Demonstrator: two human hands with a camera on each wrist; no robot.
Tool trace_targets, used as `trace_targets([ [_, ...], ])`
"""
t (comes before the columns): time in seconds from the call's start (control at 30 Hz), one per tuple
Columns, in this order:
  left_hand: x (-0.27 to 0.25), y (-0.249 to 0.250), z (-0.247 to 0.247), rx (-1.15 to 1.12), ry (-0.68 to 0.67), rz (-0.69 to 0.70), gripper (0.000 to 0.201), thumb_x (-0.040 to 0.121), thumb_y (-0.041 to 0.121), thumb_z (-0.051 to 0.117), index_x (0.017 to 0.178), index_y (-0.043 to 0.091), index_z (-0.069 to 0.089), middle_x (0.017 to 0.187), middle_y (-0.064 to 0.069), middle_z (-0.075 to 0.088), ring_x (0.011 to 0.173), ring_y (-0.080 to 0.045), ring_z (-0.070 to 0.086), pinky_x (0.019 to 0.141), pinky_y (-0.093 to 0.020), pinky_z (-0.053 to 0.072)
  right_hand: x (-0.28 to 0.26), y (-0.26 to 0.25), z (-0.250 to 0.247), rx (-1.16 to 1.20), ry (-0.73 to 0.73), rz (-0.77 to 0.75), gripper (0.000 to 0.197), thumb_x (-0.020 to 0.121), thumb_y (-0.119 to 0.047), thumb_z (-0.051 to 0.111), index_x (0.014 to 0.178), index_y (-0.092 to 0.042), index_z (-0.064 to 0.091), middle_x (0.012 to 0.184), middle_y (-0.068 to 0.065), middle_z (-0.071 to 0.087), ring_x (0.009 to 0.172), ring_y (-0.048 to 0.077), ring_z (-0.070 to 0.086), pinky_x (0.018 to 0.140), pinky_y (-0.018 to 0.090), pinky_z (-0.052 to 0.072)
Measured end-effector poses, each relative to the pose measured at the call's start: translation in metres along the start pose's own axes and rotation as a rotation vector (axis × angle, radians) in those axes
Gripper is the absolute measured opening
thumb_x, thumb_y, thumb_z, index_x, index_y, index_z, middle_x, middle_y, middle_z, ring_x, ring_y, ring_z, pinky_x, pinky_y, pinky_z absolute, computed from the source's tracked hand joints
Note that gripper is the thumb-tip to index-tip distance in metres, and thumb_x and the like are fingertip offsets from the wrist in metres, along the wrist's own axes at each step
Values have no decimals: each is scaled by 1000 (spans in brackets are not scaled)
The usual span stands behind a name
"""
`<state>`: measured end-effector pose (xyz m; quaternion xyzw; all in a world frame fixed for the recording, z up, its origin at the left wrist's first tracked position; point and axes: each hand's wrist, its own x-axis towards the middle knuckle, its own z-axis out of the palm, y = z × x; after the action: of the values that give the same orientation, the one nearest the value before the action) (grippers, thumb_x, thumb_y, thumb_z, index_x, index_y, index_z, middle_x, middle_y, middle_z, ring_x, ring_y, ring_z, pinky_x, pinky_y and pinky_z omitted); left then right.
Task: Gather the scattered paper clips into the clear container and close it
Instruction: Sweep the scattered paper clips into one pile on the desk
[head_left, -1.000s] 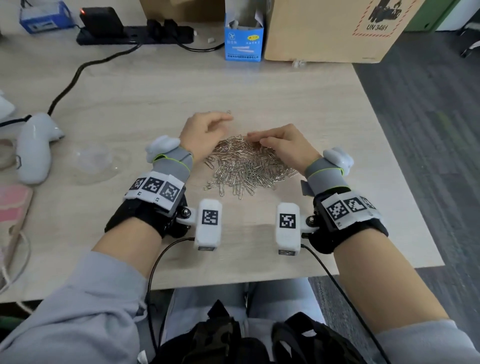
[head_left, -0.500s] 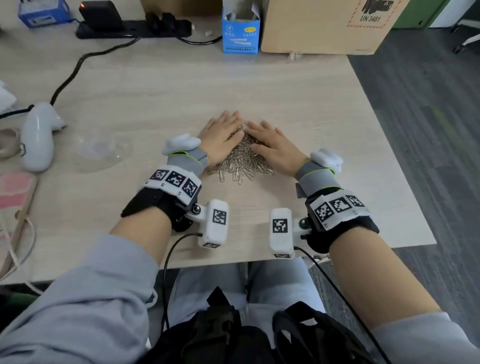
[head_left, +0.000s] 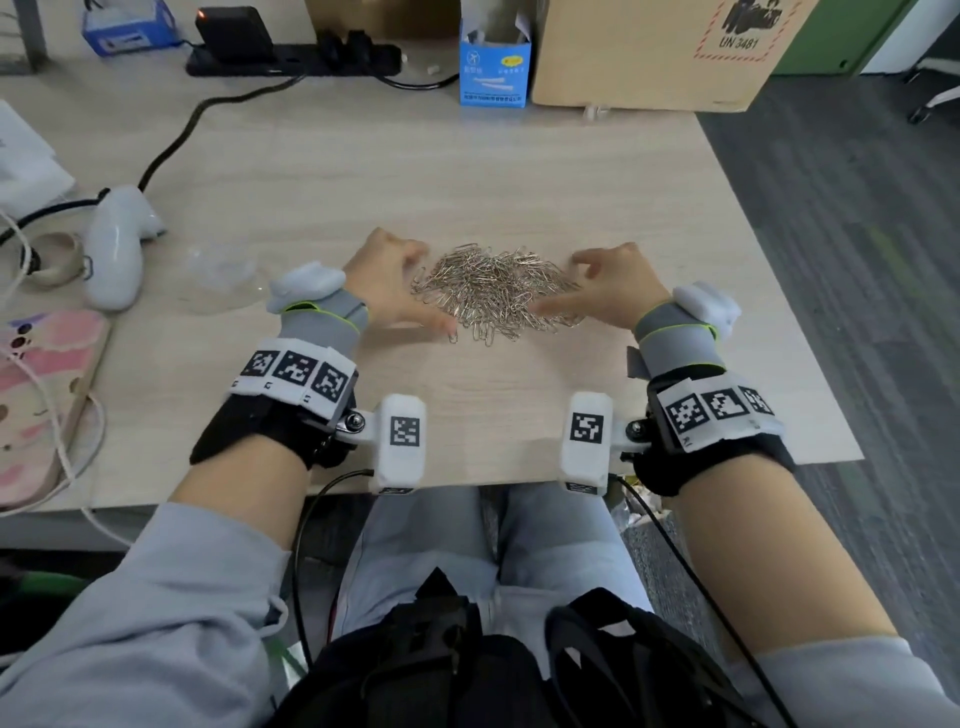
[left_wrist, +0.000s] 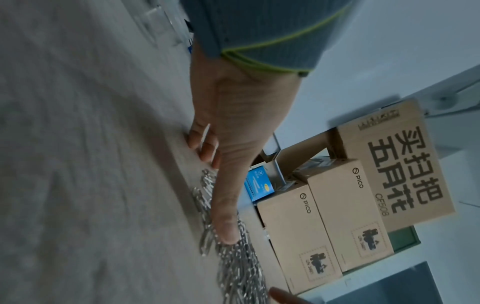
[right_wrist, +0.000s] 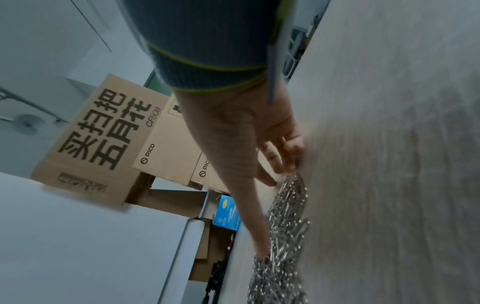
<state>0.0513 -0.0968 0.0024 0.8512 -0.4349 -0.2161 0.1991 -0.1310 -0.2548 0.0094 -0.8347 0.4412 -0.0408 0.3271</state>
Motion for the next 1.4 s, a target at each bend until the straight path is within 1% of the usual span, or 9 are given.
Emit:
trace_targets([
  [0.13, -1, 12, 8, -20, 57, 13, 84, 45, 37, 89, 118, 9, 58, 105, -14, 60, 91, -25, 57, 89, -32, 46, -4, -6, 8, -53, -42, -42, 81, 56, -33, 87, 129, -16, 54, 120, 11, 59, 116, 24, 52, 95, 28, 41],
  [0.4, 0, 18, 17, -289, 132, 23, 64, 50, 20, 88, 109, 8, 63, 89, -3, 61, 61, -5, 53, 54, 1, 41, -3, -9, 14, 238, -34, -59, 70, 62, -15, 84, 126, -11, 56, 96, -1, 55, 87, 12, 52, 59, 7, 37],
  [0.6, -8, 13, 11, -166, 47, -14, 41, 47, 27, 89, 75, 18, 61, 62, 10, 56, 49, 2, 52, 49, -8, 38, -5, 5, 4, 225, -125, 36, 43, 55, -12, 87, 91, -10, 65, 73, 0, 58, 69, 18, 59, 74, 32, 55],
  [0.8, -3, 26, 23, -236, -60, 40, 30, 52, 18, 88, 59, 20, 59, 57, 2, 61, 36, 1, 53, 54, -20, 47, -10, -3, 8, 124, -117, -40, 18, 64, -5, 81, 79, -8, 71, 75, 9, 66, 70, 16, 59, 73, 26, 52],
  [0.93, -5, 31, 23, -286, -61, 95, 25, 61, 9, 83, 61, 18, 59, 57, 1, 62, 36, 2, 55, 49, -15, 48, -10, -7, 16, 150, -101, -65, 19, 64, -2, 78, 64, -15, 66, 63, 3, 62, 64, 15, 59, 64, 20, 50],
  [1.07, -6, 14, 9, -416, 184, 137, 25, 70, 7, 75, 62, 25, 59, 48, 11, 61, 39, 2, 55, 44, -13, 47, -7, -15, 14, 275, -11, -73, 19, 65, 2, 74, 65, -15, 65, 55, -2, 55, 39, -3, 48, 43, 6, 37],
  [1.17, -7, -1, -7, -443, 446, 70, 15, 73, 6, 69, 72, 20, 63, 64, 7, 62, 45, 5, 54, 53, -21, 51, -5, -26, 17, 371, 51, -86, 18, 64, 4, 74, 77, -8, 68, 56, -1, 55, 43, 4, 52, 54, 18, 45],
  [1.27, -14, -18, -29, -293, 638, 14, 13, 76, 10, 62, 86, 12, 69, 92, -7, 70, 74, -8, 59, 77, -27, 51, -5, -44, 28, 393, 26, -129, 19, 65, 5, 73, 79, -7, 69, 57, -3, 55, 47, 6, 50, 58, 26, 48],
  [1.4, -30, -46, -46, 29, 678, -254, 24, 80, 22, 58, 103, 25, 64, 122, -5, 56, 119, -30, 41, 95, -39, 36, -3, -65, 43, 372, 2, -174, 19, 66, 2, 72, 85, 1, 71, 58, -4, 54, 54, 9, 48, 66, 29, 47],
])
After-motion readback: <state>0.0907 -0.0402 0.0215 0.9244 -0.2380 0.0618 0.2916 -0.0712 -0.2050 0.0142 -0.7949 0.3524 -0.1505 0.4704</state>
